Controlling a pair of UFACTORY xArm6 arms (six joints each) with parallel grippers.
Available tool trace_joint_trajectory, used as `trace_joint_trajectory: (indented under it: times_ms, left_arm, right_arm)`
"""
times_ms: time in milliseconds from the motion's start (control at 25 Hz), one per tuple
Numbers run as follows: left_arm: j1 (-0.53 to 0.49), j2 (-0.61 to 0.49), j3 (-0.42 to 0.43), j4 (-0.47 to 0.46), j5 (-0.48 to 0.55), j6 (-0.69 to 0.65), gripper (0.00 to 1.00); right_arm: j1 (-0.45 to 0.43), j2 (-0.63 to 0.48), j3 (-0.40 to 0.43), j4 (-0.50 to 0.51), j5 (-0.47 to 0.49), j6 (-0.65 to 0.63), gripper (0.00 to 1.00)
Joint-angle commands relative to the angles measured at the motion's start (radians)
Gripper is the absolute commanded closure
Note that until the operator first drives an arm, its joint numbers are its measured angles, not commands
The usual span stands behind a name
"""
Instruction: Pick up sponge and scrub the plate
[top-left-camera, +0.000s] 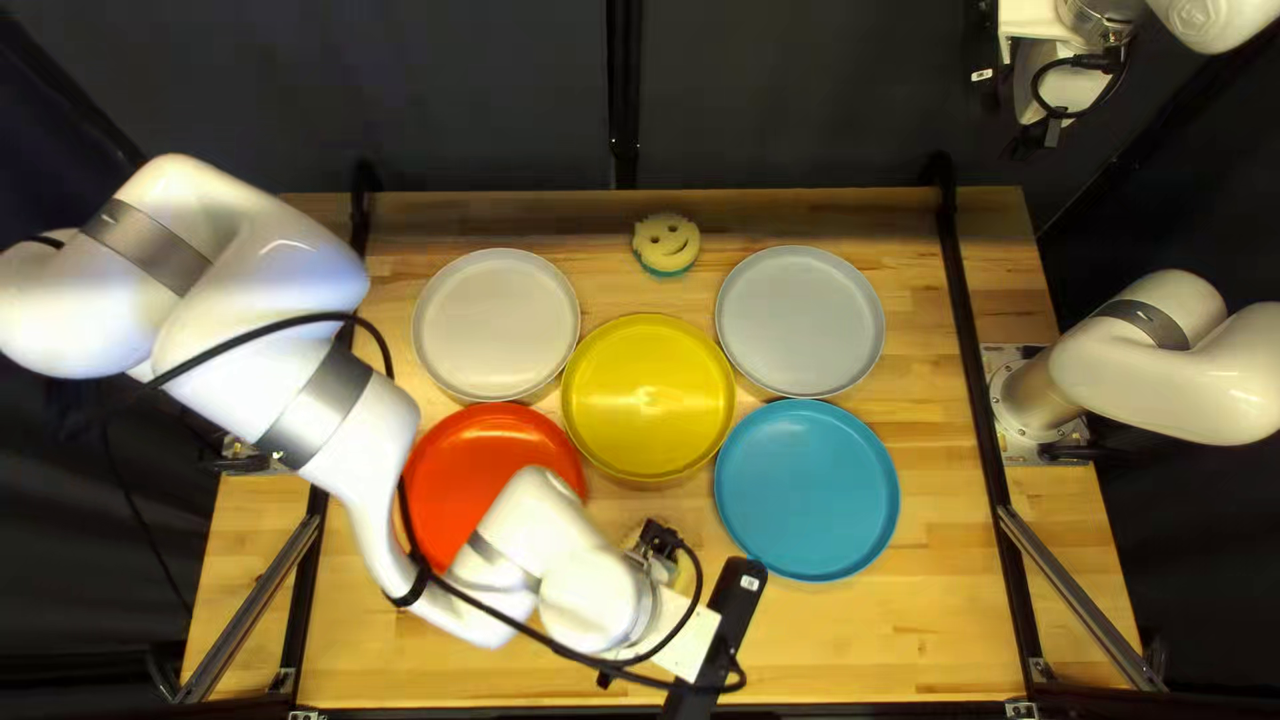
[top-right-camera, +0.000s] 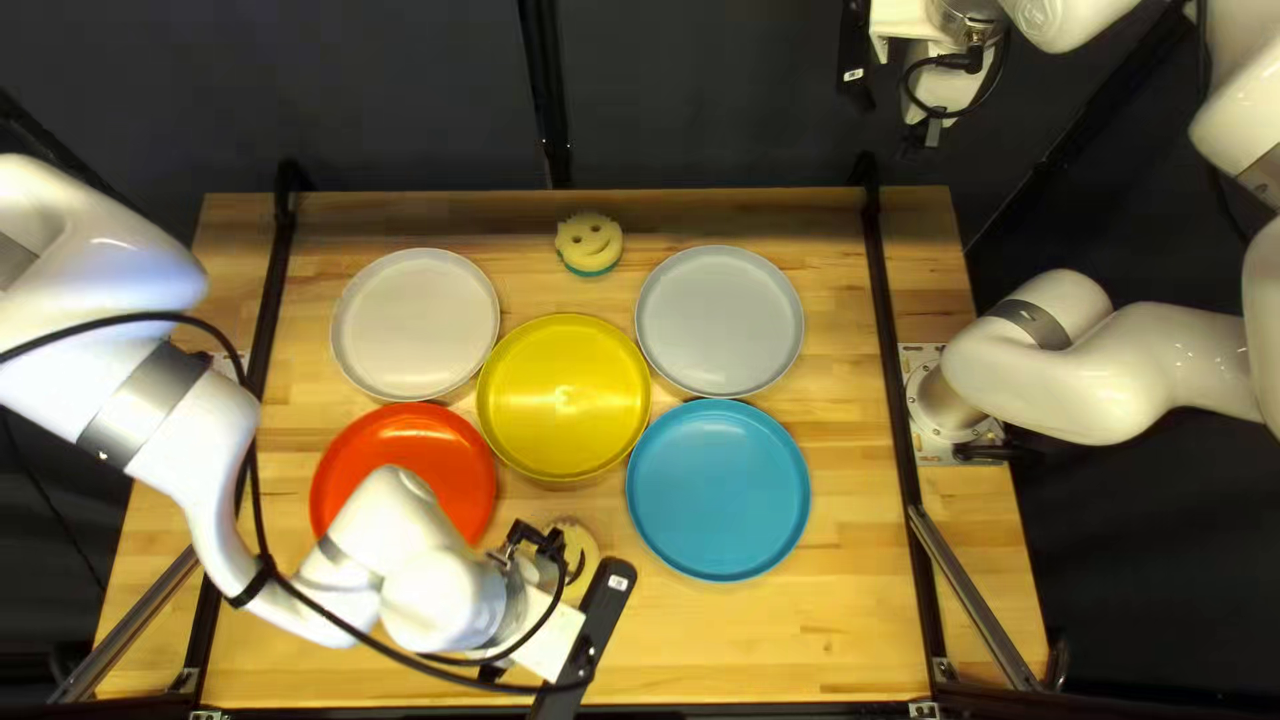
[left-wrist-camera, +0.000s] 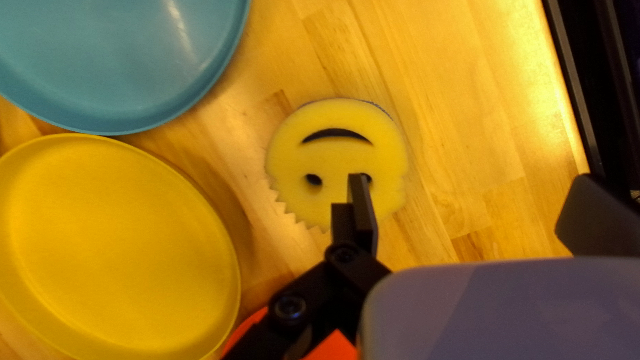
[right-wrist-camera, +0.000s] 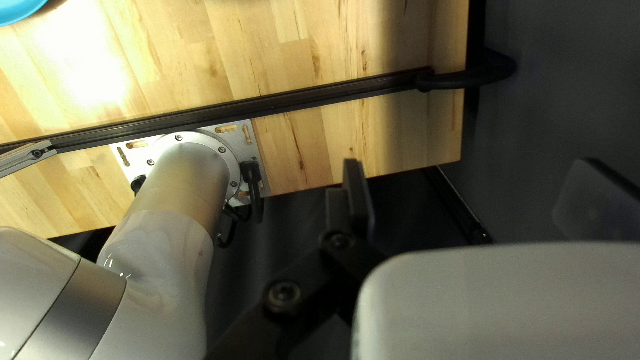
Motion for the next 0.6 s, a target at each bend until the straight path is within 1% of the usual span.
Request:
trace_joint_trajectory:
  times_ms: [40, 280, 600]
  left_arm:
    - [0.000, 0.009, 0.048, 0.031, -0.054, -0.023, 0.00]
    - [0.011, 0.016, 0.077, 0.061, -0.096, -0.044, 0.00]
    - [0.023, 0.017, 0.120, 0.139, -0.141, -0.117, 0.00]
  right_arm:
    - [0.000, 0.000, 0.000, 0.000, 0.000, 0.000, 0.00]
    - [0.000, 0.000, 0.000, 0.000, 0.000, 0.000, 0.00]
    - [0.000, 0.000, 0.000, 0.000, 0.000, 0.000, 0.00]
